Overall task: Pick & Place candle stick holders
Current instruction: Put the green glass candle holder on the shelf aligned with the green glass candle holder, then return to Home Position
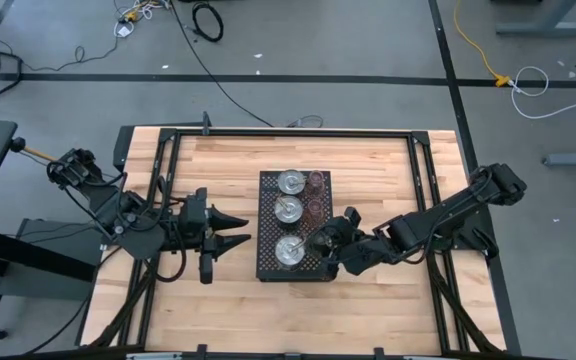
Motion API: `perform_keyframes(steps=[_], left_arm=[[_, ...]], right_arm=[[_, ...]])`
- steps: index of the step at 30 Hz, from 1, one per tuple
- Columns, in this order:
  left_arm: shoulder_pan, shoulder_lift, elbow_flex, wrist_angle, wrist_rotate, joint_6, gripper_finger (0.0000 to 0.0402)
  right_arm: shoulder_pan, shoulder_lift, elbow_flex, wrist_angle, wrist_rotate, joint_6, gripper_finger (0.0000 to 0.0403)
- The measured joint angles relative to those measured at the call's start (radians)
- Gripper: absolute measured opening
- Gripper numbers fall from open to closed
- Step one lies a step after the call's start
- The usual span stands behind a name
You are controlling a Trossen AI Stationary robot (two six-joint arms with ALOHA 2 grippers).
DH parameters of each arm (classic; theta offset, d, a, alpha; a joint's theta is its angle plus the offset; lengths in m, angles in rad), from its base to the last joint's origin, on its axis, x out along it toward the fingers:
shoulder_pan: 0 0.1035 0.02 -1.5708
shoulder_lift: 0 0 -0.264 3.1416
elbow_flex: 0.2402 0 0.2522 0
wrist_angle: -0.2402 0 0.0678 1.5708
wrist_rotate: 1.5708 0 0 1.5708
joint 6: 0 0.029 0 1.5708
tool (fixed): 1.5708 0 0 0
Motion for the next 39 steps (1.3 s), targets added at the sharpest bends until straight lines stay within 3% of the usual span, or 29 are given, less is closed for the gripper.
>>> perform_keyframes(steps=[16, 25, 31, 39], left_arm=[[0.0, 0.0, 0.0, 0.005, 0.0, 0.016, 0.0142], [0.0, 0.0, 0.0, -0.002, -0.024, 0.018, 0.0142], [0.0, 0.0, 0.0, -0.036, -0.089, 0.047, 0.0142], [0.0, 0.0, 0.0, -0.081, -0.103, 0.063, 0.0142]], right_arm=[[0.0, -0.048, 0.0, 0.031, -0.051, -0.031, 0.0224], [0.0, -0.174, 0.0, 0.047, -0.062, -0.073, 0.0224], [0.0, -0.333, 0.0, 0.1, -0.22, -0.092, 0.0224], [0.0, -0.558, 0.0, 0.102, -0.599, -0.075, 0.0224]])
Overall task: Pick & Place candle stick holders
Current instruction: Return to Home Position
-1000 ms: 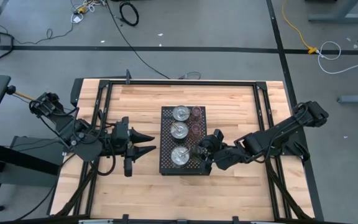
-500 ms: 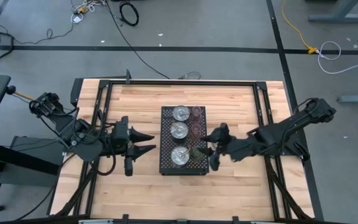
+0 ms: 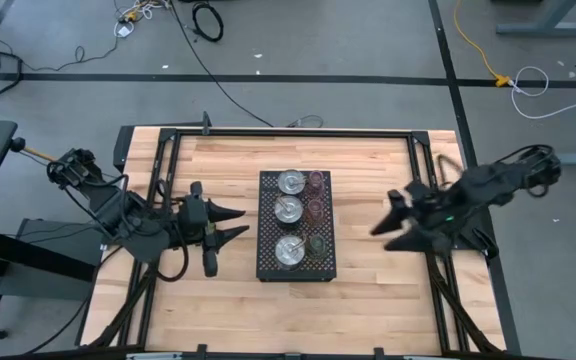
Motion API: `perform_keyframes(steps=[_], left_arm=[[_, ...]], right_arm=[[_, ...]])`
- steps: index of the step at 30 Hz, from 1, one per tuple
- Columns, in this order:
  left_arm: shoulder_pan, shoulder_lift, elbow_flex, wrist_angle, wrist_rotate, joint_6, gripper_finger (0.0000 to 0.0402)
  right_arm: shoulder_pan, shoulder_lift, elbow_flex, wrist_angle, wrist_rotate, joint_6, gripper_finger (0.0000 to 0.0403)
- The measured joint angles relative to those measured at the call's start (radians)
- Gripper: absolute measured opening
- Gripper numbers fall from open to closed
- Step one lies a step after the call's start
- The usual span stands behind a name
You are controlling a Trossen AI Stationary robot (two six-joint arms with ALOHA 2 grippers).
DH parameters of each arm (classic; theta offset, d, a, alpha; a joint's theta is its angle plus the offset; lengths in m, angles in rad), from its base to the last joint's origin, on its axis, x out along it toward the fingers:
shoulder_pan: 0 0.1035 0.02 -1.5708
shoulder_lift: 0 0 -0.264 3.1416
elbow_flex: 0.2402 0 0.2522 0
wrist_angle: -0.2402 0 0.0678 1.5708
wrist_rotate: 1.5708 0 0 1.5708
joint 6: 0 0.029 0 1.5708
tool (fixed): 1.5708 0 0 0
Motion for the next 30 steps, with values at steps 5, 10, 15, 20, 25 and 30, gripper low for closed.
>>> perform_keyframes(steps=[5, 10, 15, 20, 25, 30], left_arm=[[0.003, 0.0, 0.0, -0.114, -0.036, 0.053, 0.0142], [0.073, 0.0, -0.007, -0.254, -0.059, -0.005, 0.0142], [0.152, -0.001, -0.108, -0.238, -0.017, -0.045, 0.0142], [0.26, -0.01, -0.303, -0.032, 0.03, -0.079, 0.0142], [0.388, -0.033, -0.491, 0.363, 0.266, 0.056, 0.0142], [0.505, -0.077, -0.653, 0.628, 0.359, 0.055, 0.0142]], right_arm=[[0.005, -0.086, 0.0, -0.08, -0.141, -0.089, 0.0224], [0.001, -0.17, -0.002, -0.314, 0.066, -0.132, 0.0224], [0.001, -0.33, -0.112, -0.298, 0.107, -0.192, 0.0224], [0.0, -0.596, -0.297, -0.215, 0.107, -0.201, 0.0224], [0.0, -0.841, -0.452, -0.168, 0.103, -0.155, 0.0224], [0.001, -0.939, -0.539, -0.233, 0.053, -0.059, 0.0224]])
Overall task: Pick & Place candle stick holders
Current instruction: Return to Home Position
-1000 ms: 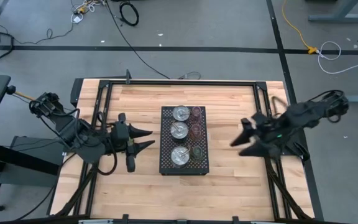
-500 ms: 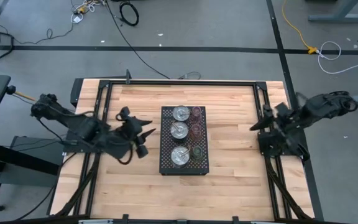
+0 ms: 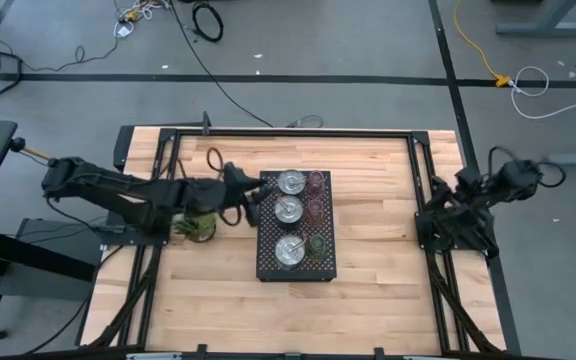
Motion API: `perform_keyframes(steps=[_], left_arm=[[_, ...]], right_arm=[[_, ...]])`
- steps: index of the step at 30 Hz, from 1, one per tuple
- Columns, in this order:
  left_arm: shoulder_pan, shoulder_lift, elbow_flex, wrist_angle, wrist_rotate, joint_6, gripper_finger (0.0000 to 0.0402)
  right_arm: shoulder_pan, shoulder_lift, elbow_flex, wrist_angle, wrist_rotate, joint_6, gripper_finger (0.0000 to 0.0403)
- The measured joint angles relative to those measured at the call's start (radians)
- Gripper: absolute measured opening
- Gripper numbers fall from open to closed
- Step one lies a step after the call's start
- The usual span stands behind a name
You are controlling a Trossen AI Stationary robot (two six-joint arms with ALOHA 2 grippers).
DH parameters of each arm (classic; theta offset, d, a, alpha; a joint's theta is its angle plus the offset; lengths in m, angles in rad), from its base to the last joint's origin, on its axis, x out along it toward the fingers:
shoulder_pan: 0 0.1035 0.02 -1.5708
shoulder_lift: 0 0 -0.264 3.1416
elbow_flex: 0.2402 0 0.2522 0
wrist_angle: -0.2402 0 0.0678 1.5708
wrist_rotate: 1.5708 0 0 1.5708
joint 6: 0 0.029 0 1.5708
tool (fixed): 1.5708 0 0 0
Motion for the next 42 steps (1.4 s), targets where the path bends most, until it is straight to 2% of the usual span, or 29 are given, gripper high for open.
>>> perform_keyframes(steps=[3, 6, 11, 15, 21, 25, 29, 32, 36, 40, 42], left_arm=[[0.038, -0.038, -0.081, 0.116, 0.033, 0.003, 0.0142], [0.058, -0.092, -0.137, 0.172, 0.1, 0.02, 0.0142], [0.068, -0.191, -0.243, 0.154, 0.221, 0.026, 0.0142], [0.069, -0.289, -0.357, 0.16, 0.228, 0.001, 0.0142], [0.066, -0.46, -0.486, 0.229, 0.348, 0.016, 0.0142], [0.074, -0.579, -0.57, 0.215, 0.35, 0.054, 0.0142], [0.101, -0.701, -0.659, 0.208, 0.39, -0.001, 0.0142], [0.108, -0.787, -0.692, 0.215, 0.464, -0.005, 0.0142], [0.108, -0.88, -0.701, 0.165, 0.438, 0.05, 0.0142], [0.108, -0.946, -0.701, 0.107, 0.393, 0.053, 0.0142], [0.11, -0.967, -0.701, 0.078, 0.386, 0.054, 0.0142]], right_arm=[[0.0, 0.01, -0.009, 0.002, -0.029, 0.015, 0.0224], [0.0, -0.001, -0.039, 0.012, 0.006, -0.058, 0.0224], [0.001, -0.002, -0.041, 0.132, 0.046, -0.214, 0.0224], [0.0, -0.002, -0.04, 0.142, 0.079, -0.271, 0.0224], [0.0, -0.002, -0.096, 0.154, 0.249, -0.292, 0.0224], [0.0, -0.002, -0.194, 0.291, 0.291, -0.3, 0.0224], [0.0, -0.002, -0.343, 0.473, 0.311, -0.265, 0.0224], [0.0, -0.002, -0.466, 0.689, 0.313, -0.287, 0.0224], [-0.005, -0.002, -0.635, 1.009, 0.331, -0.381, 0.0224], [-0.028, 0.001, -0.655, 0.975, 0.395, -0.329, 0.0224], [-0.055, -0.002, -0.655, 0.977, 0.418, -0.354, 0.0224]])
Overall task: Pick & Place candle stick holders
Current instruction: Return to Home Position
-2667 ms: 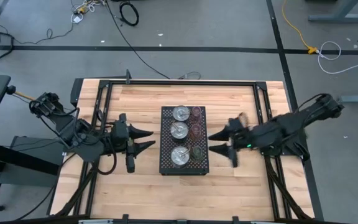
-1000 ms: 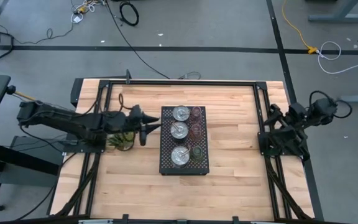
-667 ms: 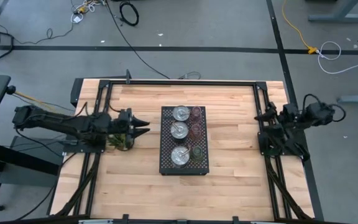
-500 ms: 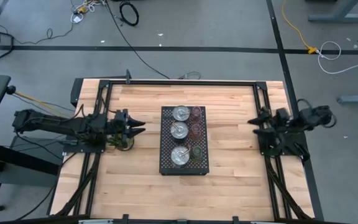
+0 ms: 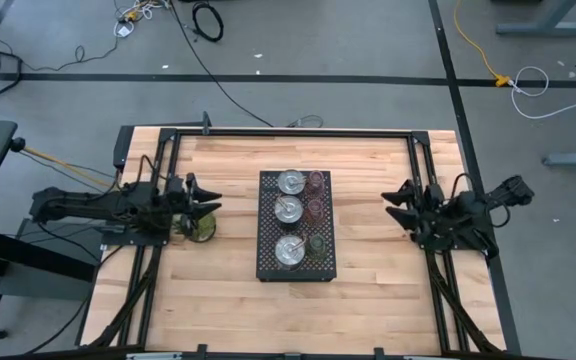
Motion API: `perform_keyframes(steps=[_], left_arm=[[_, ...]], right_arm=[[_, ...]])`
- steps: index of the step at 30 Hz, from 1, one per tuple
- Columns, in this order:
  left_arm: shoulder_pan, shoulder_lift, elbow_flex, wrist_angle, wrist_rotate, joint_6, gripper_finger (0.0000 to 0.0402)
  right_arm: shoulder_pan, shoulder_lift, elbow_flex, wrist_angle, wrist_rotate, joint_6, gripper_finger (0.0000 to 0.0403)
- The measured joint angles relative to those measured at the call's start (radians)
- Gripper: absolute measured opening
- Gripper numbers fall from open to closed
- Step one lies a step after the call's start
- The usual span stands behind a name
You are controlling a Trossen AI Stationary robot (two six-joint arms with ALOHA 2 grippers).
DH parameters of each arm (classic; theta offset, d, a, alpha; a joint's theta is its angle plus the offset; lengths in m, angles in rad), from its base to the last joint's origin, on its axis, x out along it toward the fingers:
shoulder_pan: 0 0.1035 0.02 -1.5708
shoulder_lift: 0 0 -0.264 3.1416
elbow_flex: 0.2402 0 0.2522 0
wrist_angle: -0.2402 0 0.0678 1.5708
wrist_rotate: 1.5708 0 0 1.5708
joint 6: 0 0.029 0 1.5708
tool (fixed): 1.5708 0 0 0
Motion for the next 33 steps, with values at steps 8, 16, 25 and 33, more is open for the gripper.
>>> perform_keyframes(steps=[8, 16, 25, 33], left_arm=[[0.038, -0.016, 0.0, -0.07, -0.071, -0.053, 0.0142], [0.083, -0.016, 0.0, -0.07, -0.089, -0.08, 0.0142], [0.086, -0.016, -0.122, -0.048, -0.127, -0.131, 0.0142], [0.085, -0.015, -0.136, -0.074, -0.067, -0.087, 0.0142]], right_arm=[[-0.215, -0.001, 0.0, -0.094, -0.139, 0.099, 0.0224], [-0.503, -0.001, 0.0, -0.135, -0.512, 0.196, 0.0224], [-0.581, 0.006, 0.0, -0.339, -0.55, 0.026, 0.0224], [-0.574, 0.084, 0.001, -0.323, -0.571, -0.03, 0.0224]])
